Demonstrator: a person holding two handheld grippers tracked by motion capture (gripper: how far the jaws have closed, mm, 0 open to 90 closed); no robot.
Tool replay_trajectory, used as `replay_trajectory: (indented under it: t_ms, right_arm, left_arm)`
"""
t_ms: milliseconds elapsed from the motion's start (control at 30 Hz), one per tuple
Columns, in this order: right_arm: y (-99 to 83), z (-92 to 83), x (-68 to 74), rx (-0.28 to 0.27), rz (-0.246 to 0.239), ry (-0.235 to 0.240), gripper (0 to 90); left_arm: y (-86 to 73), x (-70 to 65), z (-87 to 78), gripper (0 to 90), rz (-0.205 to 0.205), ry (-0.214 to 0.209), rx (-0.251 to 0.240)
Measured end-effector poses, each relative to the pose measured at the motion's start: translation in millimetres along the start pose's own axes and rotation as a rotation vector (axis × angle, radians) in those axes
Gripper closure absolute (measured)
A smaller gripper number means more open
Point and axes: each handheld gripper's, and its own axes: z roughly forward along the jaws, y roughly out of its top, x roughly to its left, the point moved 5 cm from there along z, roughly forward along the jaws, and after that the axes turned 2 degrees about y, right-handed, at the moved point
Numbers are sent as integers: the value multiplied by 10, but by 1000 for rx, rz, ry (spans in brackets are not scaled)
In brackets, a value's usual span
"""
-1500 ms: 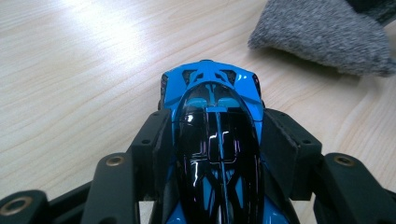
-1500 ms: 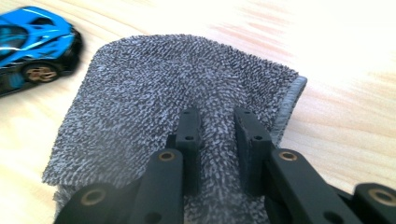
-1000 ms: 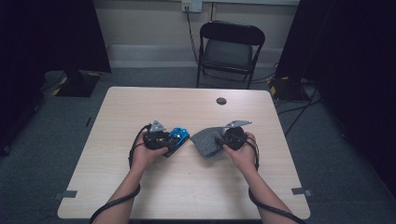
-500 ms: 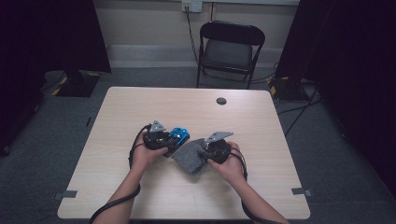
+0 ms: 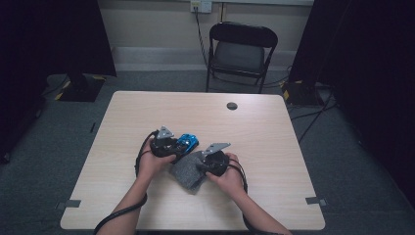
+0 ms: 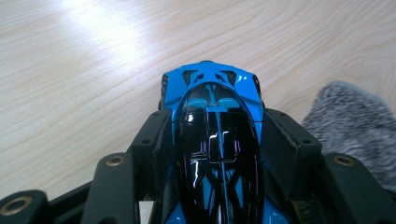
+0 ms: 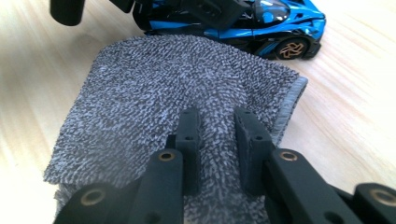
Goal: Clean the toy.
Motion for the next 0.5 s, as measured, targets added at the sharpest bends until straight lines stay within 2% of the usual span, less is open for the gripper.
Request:
replay_trajectory:
  t_ms: [233, 500]
  right_arm:
    - [53, 130, -12, 13, 7, -4, 734]
    - [85, 176, -93, 25, 11, -26, 735]
  left_arm:
    - [0, -1, 1, 445, -4, -1, -3]
    - [-1, -1, 1, 445, -4, -1, -3]
